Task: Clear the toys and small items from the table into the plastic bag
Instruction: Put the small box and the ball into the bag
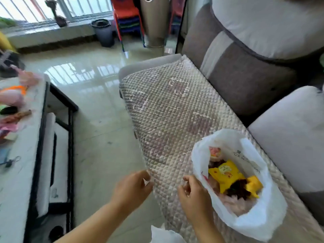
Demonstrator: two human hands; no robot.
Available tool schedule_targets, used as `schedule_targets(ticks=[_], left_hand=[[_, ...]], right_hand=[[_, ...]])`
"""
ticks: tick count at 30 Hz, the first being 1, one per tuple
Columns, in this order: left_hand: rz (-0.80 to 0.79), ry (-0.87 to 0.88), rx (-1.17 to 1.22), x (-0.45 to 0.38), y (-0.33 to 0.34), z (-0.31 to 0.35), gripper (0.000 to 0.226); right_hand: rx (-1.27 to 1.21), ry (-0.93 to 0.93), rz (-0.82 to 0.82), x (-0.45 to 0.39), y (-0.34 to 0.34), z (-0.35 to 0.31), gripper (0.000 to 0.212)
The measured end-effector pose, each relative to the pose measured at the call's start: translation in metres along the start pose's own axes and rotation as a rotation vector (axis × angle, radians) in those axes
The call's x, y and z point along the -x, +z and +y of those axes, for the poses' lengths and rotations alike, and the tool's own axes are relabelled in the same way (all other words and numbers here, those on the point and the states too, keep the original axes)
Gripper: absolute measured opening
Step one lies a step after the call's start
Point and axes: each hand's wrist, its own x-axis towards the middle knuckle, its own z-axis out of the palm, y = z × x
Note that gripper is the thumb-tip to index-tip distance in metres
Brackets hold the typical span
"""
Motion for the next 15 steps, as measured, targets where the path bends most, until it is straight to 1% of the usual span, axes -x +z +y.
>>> schedule_targets(ticks=[6,12,15], left_hand=[[0.152,-0.188,0.166,0.093,-0.068,-0.118,0.017],[0.29,-0.358,0.265,0.202,-0.116,-0.239,0.016],[0.377,-0.455,0.269,0.247,-0.133,-0.297,0.01]], right_hand=[[0.081,-0.231,-0.109,0.052,0.07,-0.111,0.023],[0.113,-0.414,-0.25,0.125,0.151,-0.213,0.026],[0.114,-0.485,-0.277,0.158,0.189,-0.255,0.026]])
